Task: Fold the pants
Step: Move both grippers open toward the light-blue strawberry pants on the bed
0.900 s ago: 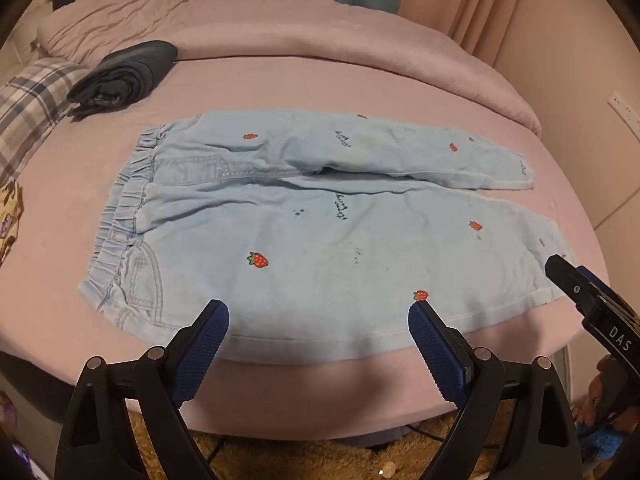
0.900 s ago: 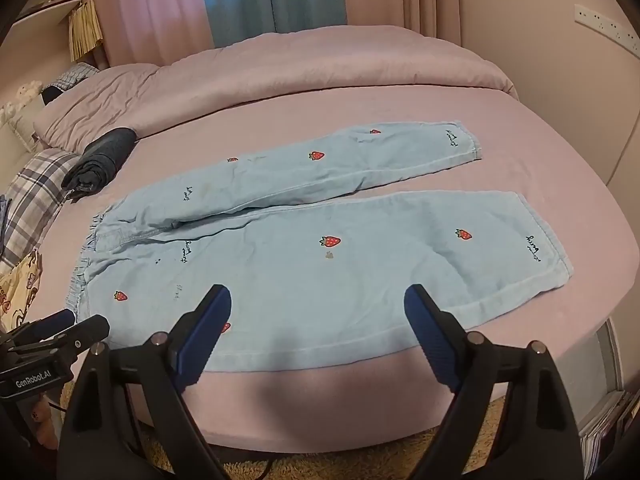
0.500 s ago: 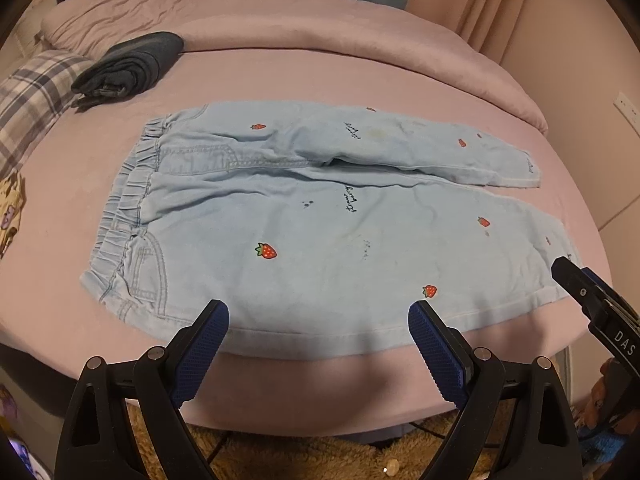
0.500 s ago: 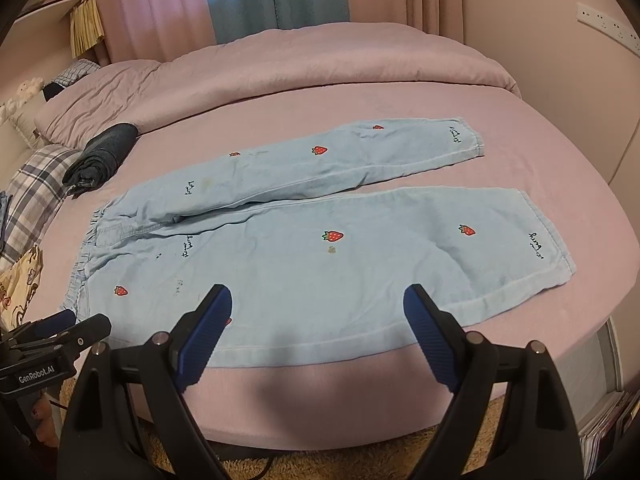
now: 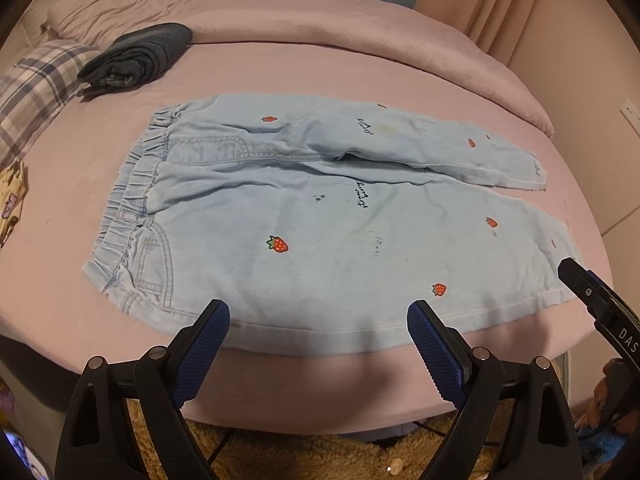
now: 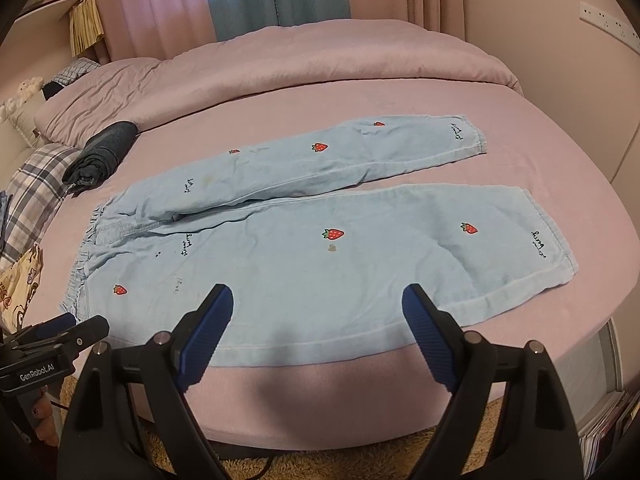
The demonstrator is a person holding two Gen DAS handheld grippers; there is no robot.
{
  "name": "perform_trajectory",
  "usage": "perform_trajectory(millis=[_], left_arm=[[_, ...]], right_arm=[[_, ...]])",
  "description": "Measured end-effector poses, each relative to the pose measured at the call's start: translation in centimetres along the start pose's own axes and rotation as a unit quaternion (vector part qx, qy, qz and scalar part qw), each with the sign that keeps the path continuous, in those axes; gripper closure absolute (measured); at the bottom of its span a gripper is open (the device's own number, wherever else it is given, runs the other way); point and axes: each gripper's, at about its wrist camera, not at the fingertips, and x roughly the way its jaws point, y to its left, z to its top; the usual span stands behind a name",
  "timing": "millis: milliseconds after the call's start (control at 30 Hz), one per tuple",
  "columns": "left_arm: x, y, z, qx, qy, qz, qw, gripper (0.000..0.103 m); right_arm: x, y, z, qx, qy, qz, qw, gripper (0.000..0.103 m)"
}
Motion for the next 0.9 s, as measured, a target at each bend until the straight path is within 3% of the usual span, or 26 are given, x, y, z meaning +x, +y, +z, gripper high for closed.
perform_trajectory(millis=[467,500,900], left_arm=[[-0.2,2.0,0.0,-0.021,-0.022,0.008,0.9995,0.013],[-0.2,2.1,0.0,-0.021,-0.019,0.013,0.9995,0.015],[0.1,3.3,0.3,-0.031,-0.005,0.019,0.9993,0.016]], right_arm=[[0.6,-0.5,0.2,-0.009,0.015,-0.010,1.000,0.017],[0.6,-0.5,0.2,-0.006,0.000,-0.007,1.000,0.017],[0.8,-1.7,0.2,0.010,0.008,-0.011,1.000,0.017]])
